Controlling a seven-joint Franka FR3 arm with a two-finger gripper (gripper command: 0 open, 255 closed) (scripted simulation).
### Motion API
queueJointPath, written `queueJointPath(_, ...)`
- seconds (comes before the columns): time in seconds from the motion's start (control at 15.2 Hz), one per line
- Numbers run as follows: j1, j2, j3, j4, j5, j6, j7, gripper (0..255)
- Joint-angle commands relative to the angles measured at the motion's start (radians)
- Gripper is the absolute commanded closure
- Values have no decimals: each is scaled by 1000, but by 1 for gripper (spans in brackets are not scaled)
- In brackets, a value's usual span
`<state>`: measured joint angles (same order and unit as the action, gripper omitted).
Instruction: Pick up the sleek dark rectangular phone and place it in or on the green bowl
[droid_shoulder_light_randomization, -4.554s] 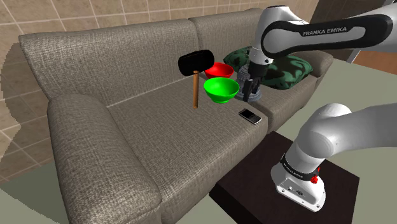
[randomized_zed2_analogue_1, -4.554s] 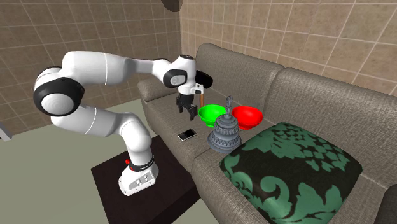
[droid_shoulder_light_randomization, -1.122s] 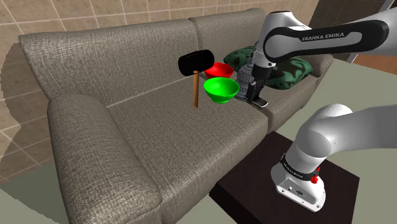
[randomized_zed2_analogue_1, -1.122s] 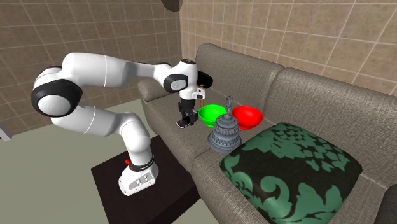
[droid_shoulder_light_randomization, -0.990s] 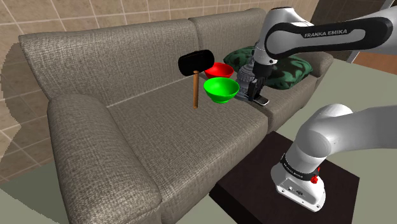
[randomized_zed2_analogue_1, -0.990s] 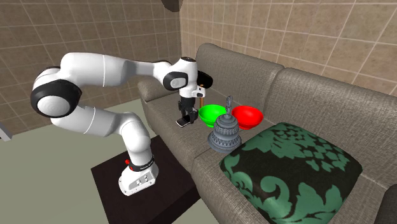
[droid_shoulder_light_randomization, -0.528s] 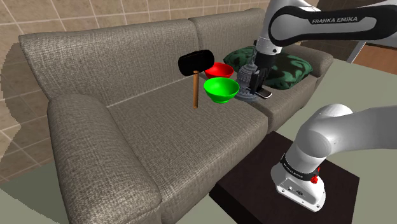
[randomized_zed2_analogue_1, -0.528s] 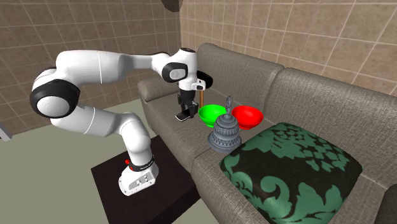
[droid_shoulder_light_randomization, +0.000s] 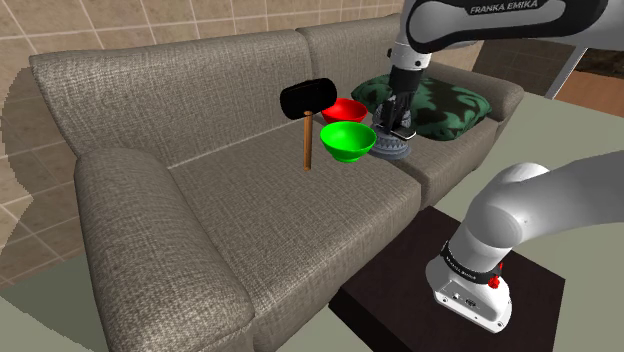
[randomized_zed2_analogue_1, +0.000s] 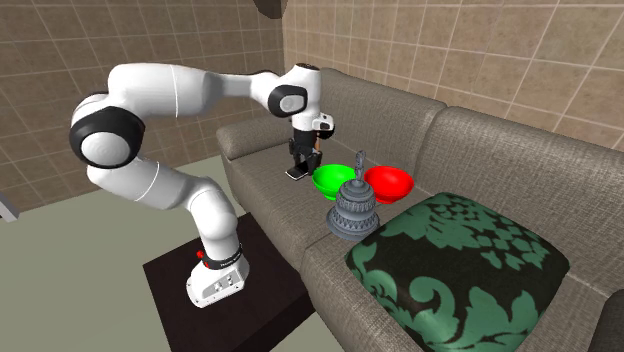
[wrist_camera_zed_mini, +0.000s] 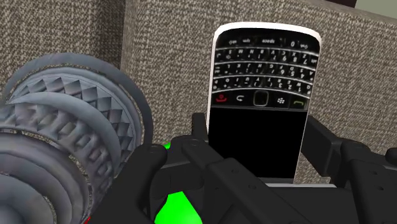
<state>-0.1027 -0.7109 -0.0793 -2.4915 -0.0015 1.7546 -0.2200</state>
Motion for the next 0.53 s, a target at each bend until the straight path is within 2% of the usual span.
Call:
queueJointPath(0.0, 7, 79, 2, 53, 6, 26, 3, 255)
queueJointPath(0.46, 27, 371, 5, 296, 28, 75, 9, 255)
